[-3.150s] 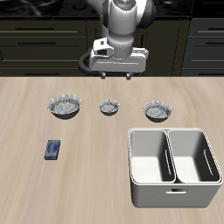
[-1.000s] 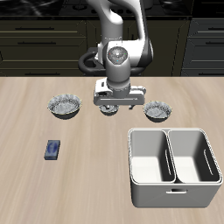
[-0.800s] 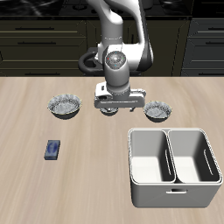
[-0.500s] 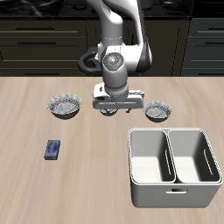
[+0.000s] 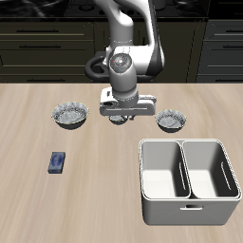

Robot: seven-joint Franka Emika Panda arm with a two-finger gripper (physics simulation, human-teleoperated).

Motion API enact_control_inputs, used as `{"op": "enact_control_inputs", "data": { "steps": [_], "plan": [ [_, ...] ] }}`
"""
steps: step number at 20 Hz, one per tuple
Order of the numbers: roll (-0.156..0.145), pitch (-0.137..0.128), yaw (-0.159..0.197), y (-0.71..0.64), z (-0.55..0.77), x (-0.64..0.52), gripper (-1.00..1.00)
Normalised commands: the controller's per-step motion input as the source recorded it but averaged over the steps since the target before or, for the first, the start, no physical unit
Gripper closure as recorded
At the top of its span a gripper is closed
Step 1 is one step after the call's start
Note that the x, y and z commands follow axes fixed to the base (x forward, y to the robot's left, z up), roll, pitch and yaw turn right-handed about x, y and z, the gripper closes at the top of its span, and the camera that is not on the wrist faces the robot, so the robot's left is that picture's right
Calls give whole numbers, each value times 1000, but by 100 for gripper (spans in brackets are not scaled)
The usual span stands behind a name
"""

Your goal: Place the smallest bowl in the left side of the drainer

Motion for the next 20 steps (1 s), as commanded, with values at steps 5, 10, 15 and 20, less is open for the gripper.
{"op": "enact_control_inputs", "data": {
  "steps": [5, 10, 15, 20],
  "plan": [
    [11, -38, 1, 96, 285, 0, 100],
    [28, -51, 5, 147, 399, 5, 100],
    [22, -53, 15, 131, 370, 16, 100],
    [15, -46, 13, 109, 359, 30, 100]
  ]
}}
